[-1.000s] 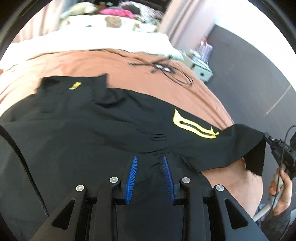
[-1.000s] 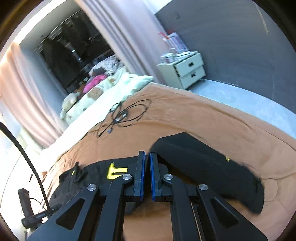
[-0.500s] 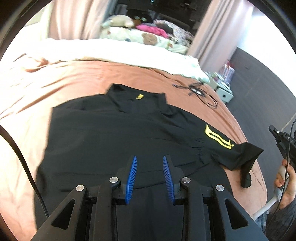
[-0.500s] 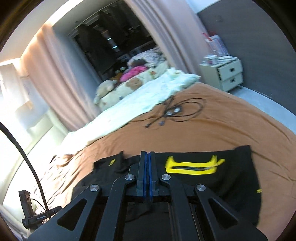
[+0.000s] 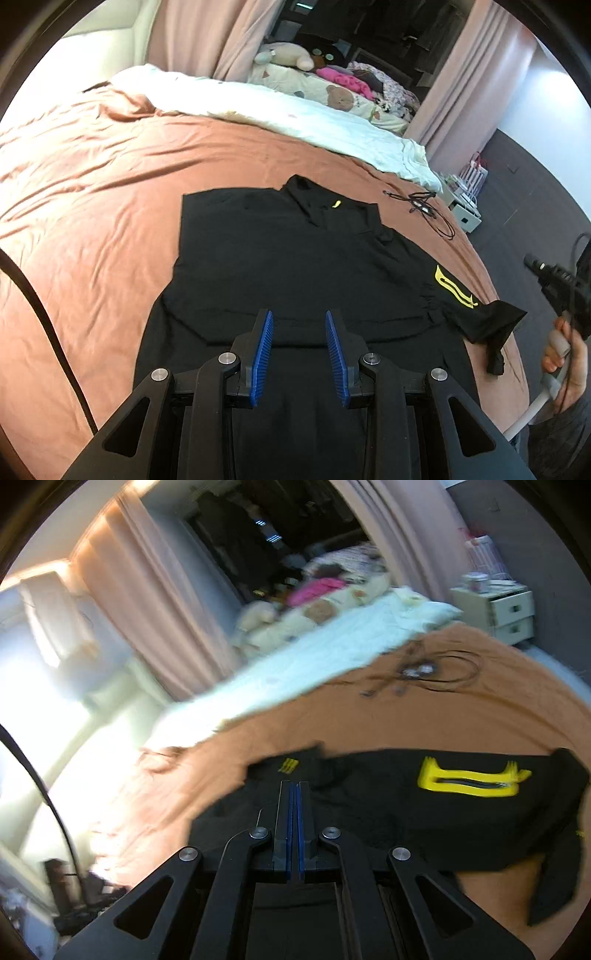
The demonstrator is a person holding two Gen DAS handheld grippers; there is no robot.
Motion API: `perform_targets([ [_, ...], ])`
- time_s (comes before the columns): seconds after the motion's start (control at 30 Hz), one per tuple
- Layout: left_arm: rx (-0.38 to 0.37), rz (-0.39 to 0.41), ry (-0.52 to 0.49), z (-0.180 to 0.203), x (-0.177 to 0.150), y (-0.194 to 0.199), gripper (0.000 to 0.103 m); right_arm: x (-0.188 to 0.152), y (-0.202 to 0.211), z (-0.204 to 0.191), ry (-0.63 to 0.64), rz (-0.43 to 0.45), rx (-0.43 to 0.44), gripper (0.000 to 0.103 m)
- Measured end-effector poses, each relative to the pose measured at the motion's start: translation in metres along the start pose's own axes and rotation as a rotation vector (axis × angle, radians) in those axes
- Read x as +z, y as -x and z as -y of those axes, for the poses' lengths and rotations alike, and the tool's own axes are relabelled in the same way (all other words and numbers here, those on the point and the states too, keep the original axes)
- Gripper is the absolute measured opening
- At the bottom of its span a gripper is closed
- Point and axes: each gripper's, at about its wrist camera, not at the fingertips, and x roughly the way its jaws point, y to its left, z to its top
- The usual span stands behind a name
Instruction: Fold large clothes
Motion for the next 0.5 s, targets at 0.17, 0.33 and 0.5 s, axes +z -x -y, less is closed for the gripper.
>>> perform_targets([
  [0.17,0.036,-0.03,0.009,-0.012,-0.009,-0.007,0.034,-0.019,-0.009,0.106,-0.168,-0.082,-0.083,0.0],
  [0.33,0.05,-0.071,0.034,-0.024,-0.018,-0.023,0.038,-0.038,0.011,0.189,-0.199,-0.097,-0.215,0.0],
  [0.5,0.056,-0.108,0.021,-0.02,-0.024,-0.041,0.038,-0.028,0.03,0.242,-0.193,-0.097,-0.277,0.002],
])
